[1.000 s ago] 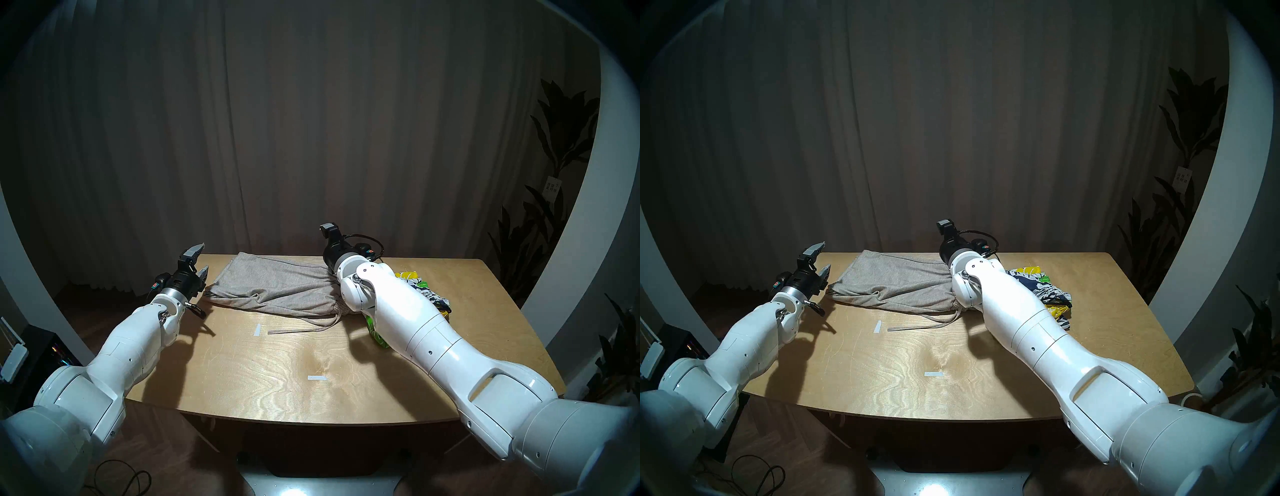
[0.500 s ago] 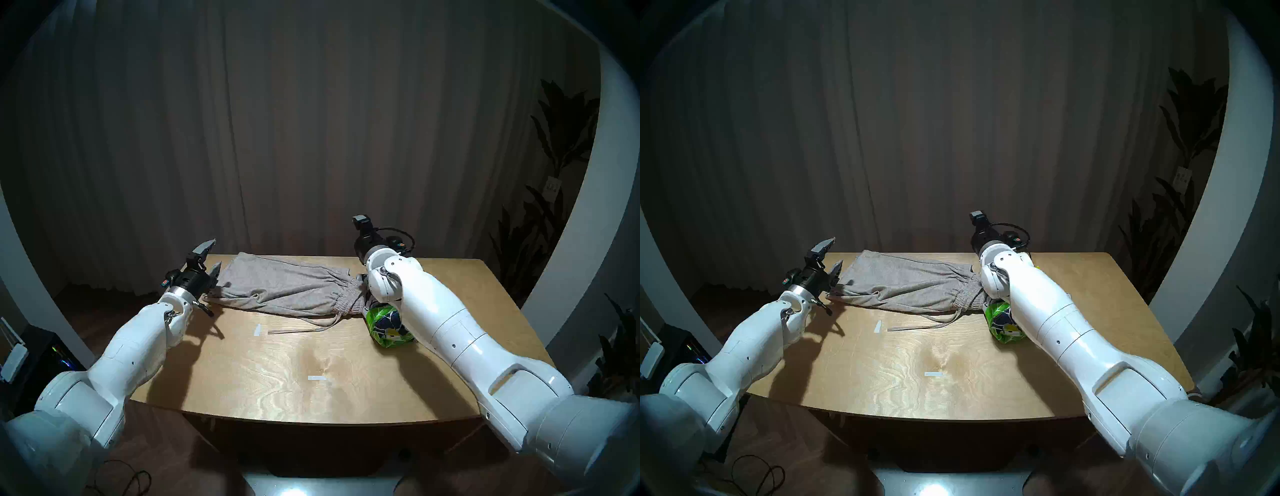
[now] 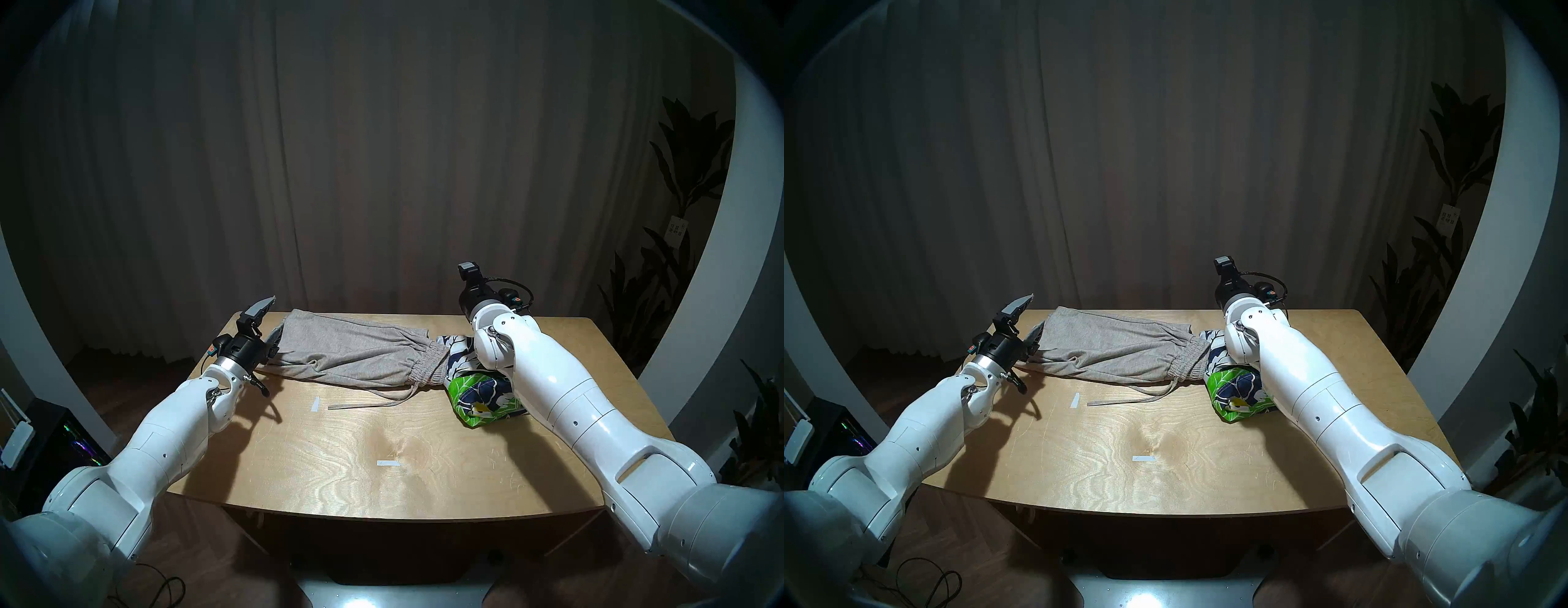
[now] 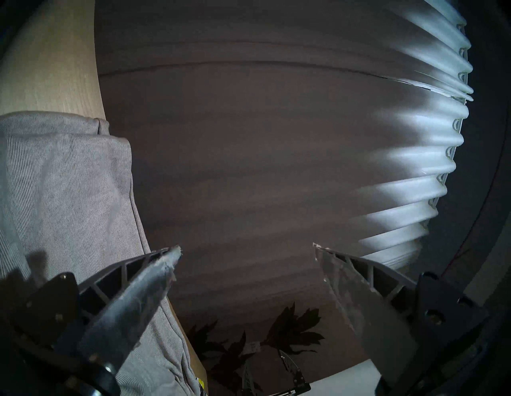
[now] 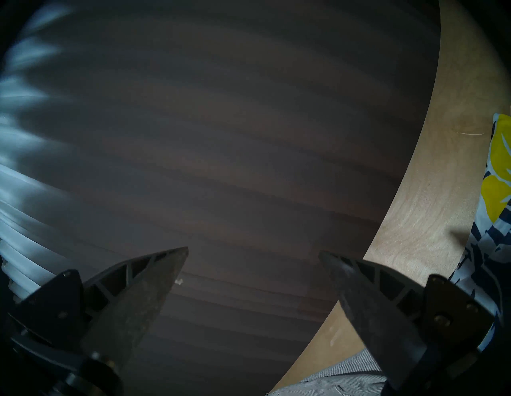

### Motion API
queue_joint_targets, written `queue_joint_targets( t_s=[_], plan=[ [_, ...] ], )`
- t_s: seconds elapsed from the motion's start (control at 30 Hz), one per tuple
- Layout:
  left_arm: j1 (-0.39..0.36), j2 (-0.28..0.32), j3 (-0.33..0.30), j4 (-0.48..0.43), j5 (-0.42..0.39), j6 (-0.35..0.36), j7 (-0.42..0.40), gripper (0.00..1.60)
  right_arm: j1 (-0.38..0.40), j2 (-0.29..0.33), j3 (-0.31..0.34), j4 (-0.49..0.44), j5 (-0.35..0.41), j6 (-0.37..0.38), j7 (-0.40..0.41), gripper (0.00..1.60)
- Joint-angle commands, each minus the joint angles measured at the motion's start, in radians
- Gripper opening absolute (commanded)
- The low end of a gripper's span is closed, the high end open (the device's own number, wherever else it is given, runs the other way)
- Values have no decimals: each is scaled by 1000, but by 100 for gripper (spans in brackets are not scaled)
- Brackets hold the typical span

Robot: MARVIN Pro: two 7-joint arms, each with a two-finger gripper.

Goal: Fold pants twice and stack them

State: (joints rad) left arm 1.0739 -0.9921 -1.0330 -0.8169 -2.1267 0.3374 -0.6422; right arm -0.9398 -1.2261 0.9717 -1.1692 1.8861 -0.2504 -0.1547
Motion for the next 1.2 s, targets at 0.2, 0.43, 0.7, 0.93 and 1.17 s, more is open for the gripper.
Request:
queue_joint_targets(
  t_s=[0.2,0.43,0.7,0.93,1.17],
  plan=[
    [41,-11,5,-107,-13,29,-30,160,-12,49,27,-36,-5,-17,13,160],
    [73,-31,13,-163,-22,45,-36,160,-23,71,41,-40,-8,-25,13,160],
    [104,-43,13,-228,-34,48,-42,160,-38,90,51,-45,-8,-32,13,160],
    [124,-29,-7,-271,-42,34,-53,160,-61,80,38,-59,-4,-26,11,160],
    [131,-7,-31,-307,-48,13,-66,160,-90,61,13,-87,-3,-19,13,160]
  ],
)
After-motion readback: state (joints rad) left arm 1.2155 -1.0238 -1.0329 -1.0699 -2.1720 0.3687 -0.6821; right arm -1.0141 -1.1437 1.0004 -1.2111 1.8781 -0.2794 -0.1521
